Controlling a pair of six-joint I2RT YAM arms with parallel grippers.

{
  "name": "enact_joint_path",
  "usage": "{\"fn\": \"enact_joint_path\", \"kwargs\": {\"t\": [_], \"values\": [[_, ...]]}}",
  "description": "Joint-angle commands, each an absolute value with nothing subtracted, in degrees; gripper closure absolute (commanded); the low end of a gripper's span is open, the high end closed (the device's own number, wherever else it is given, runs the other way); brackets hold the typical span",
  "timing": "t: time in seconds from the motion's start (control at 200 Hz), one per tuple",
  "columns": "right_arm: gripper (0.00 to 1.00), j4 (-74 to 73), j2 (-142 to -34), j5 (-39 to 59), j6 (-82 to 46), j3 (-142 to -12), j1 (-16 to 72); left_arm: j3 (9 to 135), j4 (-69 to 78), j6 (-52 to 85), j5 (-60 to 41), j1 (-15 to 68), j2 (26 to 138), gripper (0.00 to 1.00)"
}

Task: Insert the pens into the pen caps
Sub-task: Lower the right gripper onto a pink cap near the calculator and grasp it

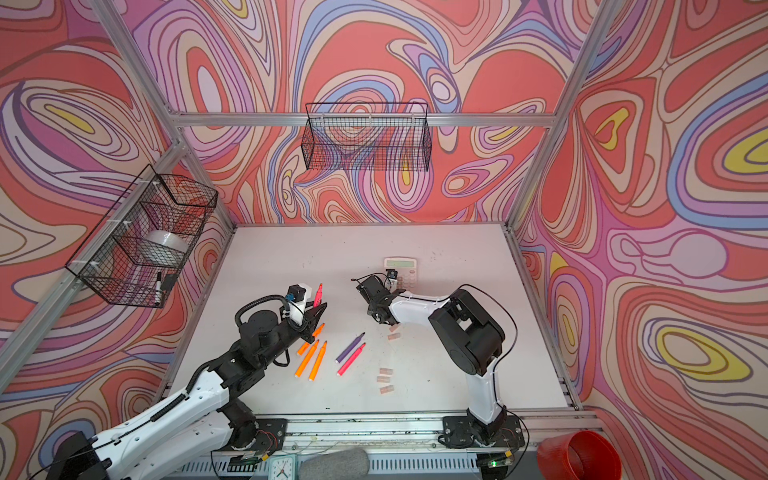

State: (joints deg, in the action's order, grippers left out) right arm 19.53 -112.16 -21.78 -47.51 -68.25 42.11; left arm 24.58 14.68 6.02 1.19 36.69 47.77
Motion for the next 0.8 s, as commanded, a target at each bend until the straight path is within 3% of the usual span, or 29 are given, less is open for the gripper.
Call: {"fn": "enact_joint_path", "kwargs": {"t": [0.0,0.15,0.526,0.796], "values": [[0.66,25.47,-114.79,-22.59,-46.77,-69.39,43.04,26.28,14.06,7.95,2.55,36.45,47.47,1.0],[0.69,26.35,-115.97,-22.61,-46.77,-70.51,43.15,26.21,13.79,7.81,2.34,36.47,47.11,1.0],[0.92,24.28,-114.59,-21.81,-48.03,-68.85,43.21,26.73,14.0,6.7,-5.34,36.41,47.59,1.0],[0.97,19.98,-105.98,-22.23,-50.45,-63.22,43.17,23.02,19.12,10.64,1.01,36.47,45.52,1.0]]}}
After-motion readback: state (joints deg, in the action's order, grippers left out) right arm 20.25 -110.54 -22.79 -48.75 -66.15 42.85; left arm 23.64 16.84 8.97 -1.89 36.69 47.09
